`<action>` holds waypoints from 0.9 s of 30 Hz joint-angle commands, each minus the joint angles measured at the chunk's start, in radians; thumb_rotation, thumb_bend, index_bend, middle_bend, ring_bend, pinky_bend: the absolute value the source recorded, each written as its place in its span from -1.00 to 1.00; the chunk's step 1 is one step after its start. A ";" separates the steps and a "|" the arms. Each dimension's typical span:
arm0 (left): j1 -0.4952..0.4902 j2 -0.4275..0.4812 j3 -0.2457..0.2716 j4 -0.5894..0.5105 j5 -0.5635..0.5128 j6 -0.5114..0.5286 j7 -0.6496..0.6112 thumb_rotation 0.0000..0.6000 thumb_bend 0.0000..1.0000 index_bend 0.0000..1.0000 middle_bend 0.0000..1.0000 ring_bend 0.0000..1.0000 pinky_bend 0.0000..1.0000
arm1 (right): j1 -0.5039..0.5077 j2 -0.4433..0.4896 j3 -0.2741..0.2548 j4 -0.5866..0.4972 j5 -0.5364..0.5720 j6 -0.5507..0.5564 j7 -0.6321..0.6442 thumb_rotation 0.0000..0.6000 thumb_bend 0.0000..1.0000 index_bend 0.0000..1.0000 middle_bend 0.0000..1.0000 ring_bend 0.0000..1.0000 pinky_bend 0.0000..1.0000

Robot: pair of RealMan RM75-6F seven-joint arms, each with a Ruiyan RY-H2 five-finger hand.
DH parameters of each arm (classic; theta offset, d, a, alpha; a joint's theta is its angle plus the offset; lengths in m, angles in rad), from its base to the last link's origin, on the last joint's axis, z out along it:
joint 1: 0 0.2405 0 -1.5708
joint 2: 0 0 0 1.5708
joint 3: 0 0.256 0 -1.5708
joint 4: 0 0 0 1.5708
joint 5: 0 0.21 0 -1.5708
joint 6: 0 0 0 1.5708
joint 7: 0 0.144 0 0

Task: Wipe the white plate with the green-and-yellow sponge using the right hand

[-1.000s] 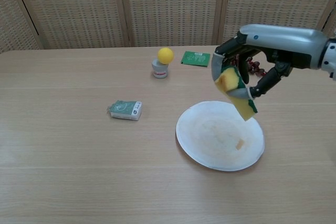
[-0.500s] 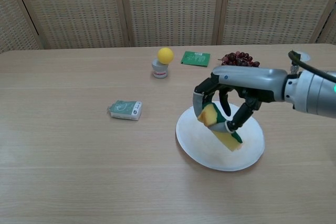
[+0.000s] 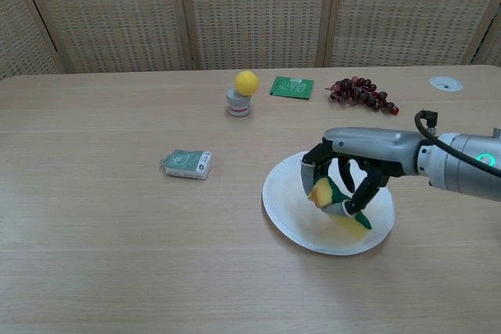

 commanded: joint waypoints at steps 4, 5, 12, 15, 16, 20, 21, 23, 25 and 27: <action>-0.002 -0.001 -0.002 0.003 -0.007 -0.004 -0.002 1.00 -1.00 -1.00 -1.00 -1.00 -1.00 | -0.002 -0.034 0.002 0.060 0.023 -0.016 0.019 1.00 -0.31 -0.02 -0.09 -0.26 0.06; -0.003 -0.001 -0.002 0.004 -0.008 -0.005 -0.002 1.00 -1.00 -1.00 -1.00 -1.00 -1.00 | -0.002 -0.038 0.000 0.069 0.025 -0.018 0.021 1.00 -0.31 -0.02 -0.09 -0.26 0.06; -0.007 -0.003 -0.002 0.006 -0.014 -0.013 0.000 1.00 -1.00 -1.00 -1.00 -1.00 -1.00 | -0.004 -0.063 -0.011 0.122 0.022 -0.035 0.058 1.00 -0.31 -0.02 -0.09 -0.26 0.06; -0.006 -0.003 -0.001 0.005 -0.013 -0.012 -0.001 1.00 -1.00 -1.00 -1.00 -1.00 -1.00 | -0.007 -0.071 -0.017 0.137 0.015 -0.034 0.072 1.00 -0.31 -0.02 -0.09 -0.26 0.06; -0.006 -0.002 -0.001 0.005 -0.013 -0.012 -0.001 1.00 -1.00 -1.00 -1.00 -1.00 -1.00 | -0.008 -0.074 -0.020 0.142 0.012 -0.033 0.078 1.00 -0.31 -0.02 -0.08 -0.26 0.06; -0.006 -0.001 0.001 0.005 -0.011 -0.010 -0.005 1.00 -1.00 -1.00 -1.00 -1.00 -1.00 | -0.012 -0.085 -0.027 0.163 0.001 -0.030 0.097 1.00 -0.31 -0.02 -0.08 -0.26 0.06; -0.006 0.000 0.001 0.006 -0.010 -0.010 -0.006 1.00 -1.00 -1.00 -1.00 -1.00 -1.00 | -0.013 -0.087 -0.028 0.167 -0.002 -0.028 0.104 1.00 -0.31 -0.02 -0.08 -0.26 0.06; -0.005 -0.001 0.001 0.006 -0.010 -0.009 -0.007 1.00 -1.00 -1.00 -1.00 -1.00 -1.00 | -0.014 -0.085 -0.027 0.166 -0.007 -0.021 0.115 1.00 -0.31 -0.02 -0.08 -0.26 0.06; -0.005 -0.001 0.002 0.006 -0.009 -0.008 -0.008 1.00 -1.00 -1.00 -1.00 -1.00 -1.00 | -0.014 -0.076 -0.023 0.158 -0.014 -0.011 0.126 1.00 -0.31 -0.02 -0.08 -0.26 0.06; -0.005 0.000 0.003 0.006 -0.008 -0.007 -0.008 1.00 -1.00 -1.00 -1.00 -1.00 -1.00 | -0.014 -0.060 -0.016 0.140 -0.023 0.006 0.136 1.00 -0.30 -0.02 -0.08 -0.26 0.06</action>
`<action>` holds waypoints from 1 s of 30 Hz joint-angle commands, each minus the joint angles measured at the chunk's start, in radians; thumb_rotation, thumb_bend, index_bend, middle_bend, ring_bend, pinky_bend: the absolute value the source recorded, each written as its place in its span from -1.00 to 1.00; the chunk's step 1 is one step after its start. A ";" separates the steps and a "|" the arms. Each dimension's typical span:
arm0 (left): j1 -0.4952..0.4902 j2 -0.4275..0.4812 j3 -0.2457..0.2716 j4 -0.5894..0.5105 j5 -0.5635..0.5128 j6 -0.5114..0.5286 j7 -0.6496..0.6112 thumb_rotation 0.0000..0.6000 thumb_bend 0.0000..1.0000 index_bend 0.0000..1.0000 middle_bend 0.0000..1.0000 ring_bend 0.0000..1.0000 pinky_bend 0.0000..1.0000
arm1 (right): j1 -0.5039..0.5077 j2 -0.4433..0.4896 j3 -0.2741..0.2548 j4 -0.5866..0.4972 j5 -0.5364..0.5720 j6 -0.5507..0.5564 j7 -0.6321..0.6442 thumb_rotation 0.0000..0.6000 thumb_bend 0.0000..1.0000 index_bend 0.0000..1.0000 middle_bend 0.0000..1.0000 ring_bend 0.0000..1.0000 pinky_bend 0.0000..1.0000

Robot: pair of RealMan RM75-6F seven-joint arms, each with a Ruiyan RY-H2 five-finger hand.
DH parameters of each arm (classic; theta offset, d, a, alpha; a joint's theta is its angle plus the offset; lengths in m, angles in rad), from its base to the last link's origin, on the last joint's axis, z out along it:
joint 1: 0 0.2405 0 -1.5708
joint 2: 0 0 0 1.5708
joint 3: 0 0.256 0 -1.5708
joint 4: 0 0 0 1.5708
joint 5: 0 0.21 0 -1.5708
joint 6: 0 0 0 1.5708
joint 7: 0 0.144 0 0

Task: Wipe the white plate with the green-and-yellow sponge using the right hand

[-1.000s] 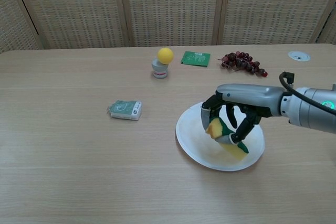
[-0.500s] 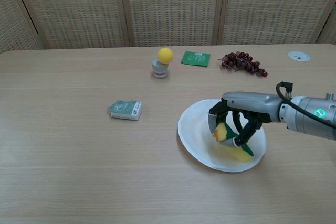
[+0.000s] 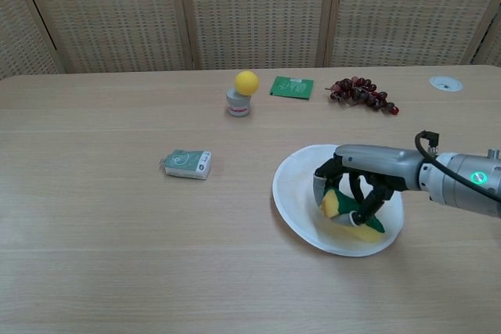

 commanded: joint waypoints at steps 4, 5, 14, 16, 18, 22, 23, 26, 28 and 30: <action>0.000 0.001 0.002 -0.001 0.003 0.000 -0.002 1.00 -1.00 -1.00 -1.00 -1.00 -1.00 | 0.004 0.066 0.029 -0.066 -0.018 0.045 0.007 1.00 -0.31 -0.02 -0.08 -0.26 0.06; 0.000 0.002 0.003 -0.001 0.004 0.000 -0.004 1.00 -1.00 -1.00 -1.00 -1.00 -1.00 | 0.004 0.075 0.032 -0.076 -0.014 0.045 0.004 1.00 -0.31 -0.02 -0.08 -0.26 0.06; 0.000 0.006 0.004 0.000 0.008 0.001 -0.013 1.00 -1.00 -1.00 -1.00 -1.00 -1.00 | -0.007 0.071 0.005 -0.068 0.018 0.003 -0.033 1.00 -0.31 -0.02 -0.08 -0.26 0.06; -0.001 0.006 0.004 0.000 0.007 0.000 -0.014 1.00 -1.00 -1.00 -1.00 -1.00 -1.00 | -0.009 0.061 -0.003 -0.057 0.016 -0.002 -0.034 1.00 -0.31 -0.02 -0.08 -0.26 0.06; -0.001 0.005 0.005 0.000 0.008 -0.001 -0.013 1.00 -1.00 -1.00 -1.00 -1.00 -1.00 | -0.012 0.048 -0.009 -0.042 0.016 -0.006 -0.033 1.00 -0.31 -0.02 -0.08 -0.26 0.06; -0.001 0.005 0.005 0.000 0.009 0.002 -0.013 1.00 -1.00 -1.00 -1.00 -1.00 -1.00 | -0.014 0.025 -0.017 -0.013 0.014 -0.015 -0.031 1.00 -0.31 -0.02 -0.08 -0.26 0.06; -0.001 0.005 0.005 0.000 0.008 0.002 -0.013 1.00 -1.00 -1.00 -1.00 -1.00 -1.00 | -0.015 0.021 -0.018 -0.008 0.014 -0.016 -0.030 1.00 -0.30 -0.02 -0.08 -0.26 0.06; 0.000 0.006 0.004 0.000 0.006 0.002 -0.015 1.00 -1.00 -1.00 -1.00 -1.00 -1.00 | -0.016 0.009 -0.020 0.009 0.014 -0.018 -0.025 1.00 -0.30 -0.02 -0.08 -0.26 0.06; 0.000 0.006 0.005 0.001 0.007 0.003 -0.016 1.00 -1.00 -1.00 -1.00 -1.00 -1.00 | -0.017 0.003 -0.020 0.016 0.013 -0.018 -0.021 1.00 -0.30 -0.02 -0.08 -0.26 0.06; 0.000 0.005 0.005 0.001 0.008 0.002 -0.016 1.00 -1.00 -1.00 -1.00 -1.00 -1.00 | -0.017 0.000 -0.021 0.020 0.009 -0.017 -0.017 1.00 -0.30 -0.02 -0.08 -0.26 0.06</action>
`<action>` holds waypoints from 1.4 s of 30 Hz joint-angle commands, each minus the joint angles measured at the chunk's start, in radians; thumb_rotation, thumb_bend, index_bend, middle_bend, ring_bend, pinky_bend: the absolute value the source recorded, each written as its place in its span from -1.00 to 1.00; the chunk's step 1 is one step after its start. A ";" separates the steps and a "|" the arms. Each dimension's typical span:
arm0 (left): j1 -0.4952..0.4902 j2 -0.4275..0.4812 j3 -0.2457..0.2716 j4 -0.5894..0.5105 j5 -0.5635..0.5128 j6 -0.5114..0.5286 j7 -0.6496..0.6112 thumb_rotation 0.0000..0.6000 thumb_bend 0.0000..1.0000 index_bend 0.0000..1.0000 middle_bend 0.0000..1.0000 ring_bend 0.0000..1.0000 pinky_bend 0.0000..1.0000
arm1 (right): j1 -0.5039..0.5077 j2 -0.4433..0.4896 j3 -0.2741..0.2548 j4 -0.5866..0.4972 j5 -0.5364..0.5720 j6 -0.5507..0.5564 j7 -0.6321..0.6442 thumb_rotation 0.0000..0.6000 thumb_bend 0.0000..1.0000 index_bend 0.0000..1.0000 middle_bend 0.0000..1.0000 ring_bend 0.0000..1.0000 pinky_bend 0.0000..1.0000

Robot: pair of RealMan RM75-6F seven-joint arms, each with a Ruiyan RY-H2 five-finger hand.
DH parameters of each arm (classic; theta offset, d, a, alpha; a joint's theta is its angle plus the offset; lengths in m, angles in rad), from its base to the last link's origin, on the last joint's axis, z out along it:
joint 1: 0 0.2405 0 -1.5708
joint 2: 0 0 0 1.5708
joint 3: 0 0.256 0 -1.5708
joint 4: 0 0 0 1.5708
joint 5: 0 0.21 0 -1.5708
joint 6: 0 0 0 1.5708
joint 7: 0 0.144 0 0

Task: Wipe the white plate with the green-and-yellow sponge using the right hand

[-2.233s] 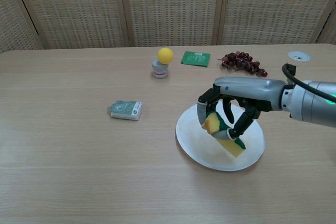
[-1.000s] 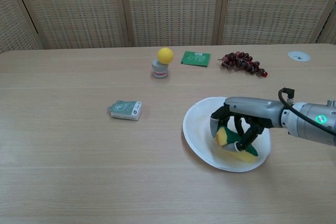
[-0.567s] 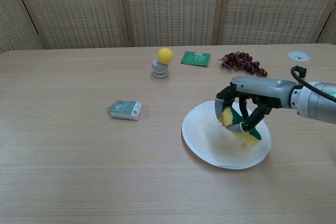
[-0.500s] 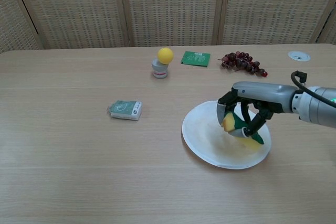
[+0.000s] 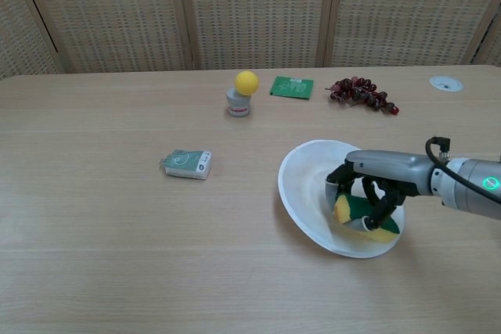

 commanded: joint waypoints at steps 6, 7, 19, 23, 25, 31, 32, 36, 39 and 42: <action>-0.001 0.001 0.000 -0.001 0.000 -0.001 -0.002 1.00 -1.00 -1.00 -1.00 -1.00 -1.00 | -0.003 0.027 0.026 -0.042 -0.018 0.051 0.024 1.00 -0.30 -0.02 -0.08 -0.26 0.06; -0.001 0.001 0.000 -0.001 0.000 -0.001 -0.002 1.00 -1.00 -1.00 -1.00 -1.00 -1.00 | -0.002 0.042 0.034 -0.063 -0.023 0.064 0.028 1.00 -0.30 -0.02 -0.08 -0.26 0.06; 0.000 0.005 0.002 -0.004 0.005 0.001 -0.010 1.00 -1.00 -1.00 -1.00 -1.00 -1.00 | 0.016 0.080 0.067 -0.140 0.031 0.036 -0.037 1.00 -0.30 -0.02 -0.07 -0.26 0.06; 0.000 0.007 0.003 -0.003 0.005 0.000 -0.013 1.00 -1.00 -1.00 -1.00 -1.00 -1.00 | 0.017 0.052 0.055 -0.114 0.049 0.011 -0.063 1.00 -0.30 -0.02 -0.07 -0.26 0.06; 0.000 0.008 0.002 -0.003 0.005 0.000 -0.015 1.00 -1.00 -1.00 -1.00 -1.00 -1.00 | 0.016 0.038 0.047 -0.102 0.056 -0.002 -0.073 1.00 -0.30 -0.02 -0.07 -0.26 0.06; -0.001 0.007 0.000 -0.001 -0.001 -0.003 -0.013 1.00 -1.00 -1.00 -1.00 -1.00 -1.00 | 0.013 0.019 0.026 -0.089 0.044 -0.010 -0.086 1.00 -0.30 -0.01 -0.07 -0.26 0.06; -0.001 0.006 0.001 0.000 -0.001 -0.003 -0.012 1.00 -1.00 -1.00 -1.00 -1.00 -1.00 | 0.012 0.016 0.025 -0.085 0.043 -0.010 -0.087 1.00 -0.30 -0.01 -0.07 -0.26 0.06; -0.001 0.005 0.002 -0.001 0.001 -0.002 -0.010 1.00 -1.00 -1.00 -1.00 -1.00 -1.00 | 0.009 0.005 0.021 -0.066 0.044 -0.013 -0.088 1.00 -0.30 -0.01 -0.07 -0.26 0.06; 0.000 0.005 0.003 -0.001 0.002 -0.001 -0.011 1.00 -1.00 -1.00 -1.00 -1.00 -1.00 | 0.007 0.003 0.020 -0.059 0.041 -0.012 -0.084 1.00 -0.30 -0.01 -0.07 -0.26 0.06; 0.000 0.005 0.003 -0.001 0.003 -0.001 -0.010 1.00 -1.00 -1.00 -1.00 -1.00 -1.00 | 0.006 0.003 0.022 -0.055 0.040 -0.013 -0.079 1.00 -0.30 -0.01 -0.07 -0.26 0.06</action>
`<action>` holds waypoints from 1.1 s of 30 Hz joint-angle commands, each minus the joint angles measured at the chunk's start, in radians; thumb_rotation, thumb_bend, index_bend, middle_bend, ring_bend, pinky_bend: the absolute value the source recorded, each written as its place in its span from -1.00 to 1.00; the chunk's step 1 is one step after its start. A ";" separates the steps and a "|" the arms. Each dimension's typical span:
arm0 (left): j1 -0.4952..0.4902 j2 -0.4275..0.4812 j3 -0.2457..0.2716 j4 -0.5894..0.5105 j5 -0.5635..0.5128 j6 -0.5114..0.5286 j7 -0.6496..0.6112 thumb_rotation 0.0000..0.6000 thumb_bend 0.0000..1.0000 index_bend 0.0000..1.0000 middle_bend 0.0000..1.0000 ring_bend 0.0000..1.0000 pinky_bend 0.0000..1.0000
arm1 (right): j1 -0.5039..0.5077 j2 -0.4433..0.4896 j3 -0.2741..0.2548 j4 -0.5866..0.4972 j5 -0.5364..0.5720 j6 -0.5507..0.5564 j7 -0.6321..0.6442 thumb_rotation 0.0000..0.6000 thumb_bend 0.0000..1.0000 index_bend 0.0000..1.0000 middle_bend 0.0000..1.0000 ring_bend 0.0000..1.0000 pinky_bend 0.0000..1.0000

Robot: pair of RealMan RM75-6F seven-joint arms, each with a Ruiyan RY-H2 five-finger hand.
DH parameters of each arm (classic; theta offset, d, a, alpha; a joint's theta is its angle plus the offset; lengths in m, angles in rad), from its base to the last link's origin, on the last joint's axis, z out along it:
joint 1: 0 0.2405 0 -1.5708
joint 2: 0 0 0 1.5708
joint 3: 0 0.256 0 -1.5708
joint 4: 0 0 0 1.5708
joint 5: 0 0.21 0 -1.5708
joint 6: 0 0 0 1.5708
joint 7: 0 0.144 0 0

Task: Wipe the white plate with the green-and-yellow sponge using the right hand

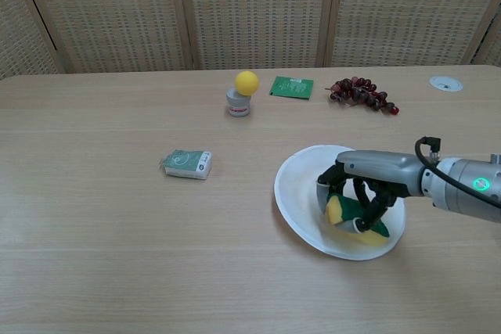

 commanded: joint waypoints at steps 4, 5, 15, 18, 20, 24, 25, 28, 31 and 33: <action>0.001 0.002 -0.001 -0.001 0.000 0.003 -0.002 1.00 -1.00 -1.00 -1.00 -1.00 -1.00 | 0.004 0.018 0.014 -0.020 -0.006 0.011 0.006 1.00 -0.30 -0.01 -0.07 -0.26 0.06; 0.001 0.001 -0.001 -0.001 0.000 0.004 -0.003 1.00 -1.00 -1.00 -1.00 -1.00 -1.00 | 0.006 0.032 0.020 -0.038 -0.011 0.019 0.007 1.00 -0.30 -0.01 -0.07 -0.26 0.06; 0.000 0.002 0.001 -0.001 0.001 -0.001 -0.008 1.00 -1.00 -1.00 -1.00 -1.00 -1.00 | 0.022 0.065 0.049 -0.125 0.034 -0.002 -0.030 1.00 -0.30 -0.01 -0.07 -0.26 0.06; 0.000 0.003 0.000 0.000 -0.001 -0.002 -0.011 1.00 -1.00 -1.00 -1.00 -1.00 -1.00 | 0.024 0.045 0.041 -0.109 0.042 -0.013 -0.053 1.00 -0.30 -0.01 -0.07 -0.26 0.06; 0.000 0.004 -0.001 0.000 -0.002 -0.001 -0.012 1.00 -1.00 -1.00 -1.00 -1.00 -1.00 | 0.024 0.028 0.040 -0.092 0.052 -0.019 -0.057 1.00 -0.30 -0.01 -0.07 -0.26 0.06; 0.001 0.005 -0.002 0.001 -0.004 0.000 -0.016 1.00 -1.00 -1.00 -1.00 -1.00 -1.00 | 0.022 0.004 0.038 -0.059 0.066 -0.029 -0.056 1.00 -0.30 -0.01 -0.07 -0.26 0.06; 0.001 0.005 -0.003 0.001 -0.004 0.000 -0.016 1.00 -1.00 -1.00 -1.00 -1.00 -1.00 | 0.021 0.001 0.037 -0.053 0.067 -0.030 -0.056 1.00 -0.30 -0.01 -0.07 -0.26 0.06; 0.000 0.005 -0.002 0.001 -0.004 -0.002 -0.015 1.00 -1.00 -1.00 -1.00 -1.00 -1.00 | 0.016 -0.012 0.031 -0.029 0.068 -0.033 -0.051 1.00 -0.30 -0.01 -0.06 -0.26 0.06; 0.000 0.003 -0.001 0.002 -0.003 -0.003 -0.013 1.00 -1.00 -1.00 -1.00 -1.00 -1.00 | 0.009 -0.027 0.027 -0.001 0.074 -0.038 -0.037 1.00 -0.30 -0.01 -0.06 -0.26 0.06; 0.000 0.003 -0.001 0.002 -0.004 -0.003 -0.012 1.00 -1.00 -1.00 -1.00 -1.00 -1.00 | 0.007 -0.032 0.024 0.007 0.066 -0.037 -0.030 1.00 -0.30 -0.01 -0.06 -0.26 0.06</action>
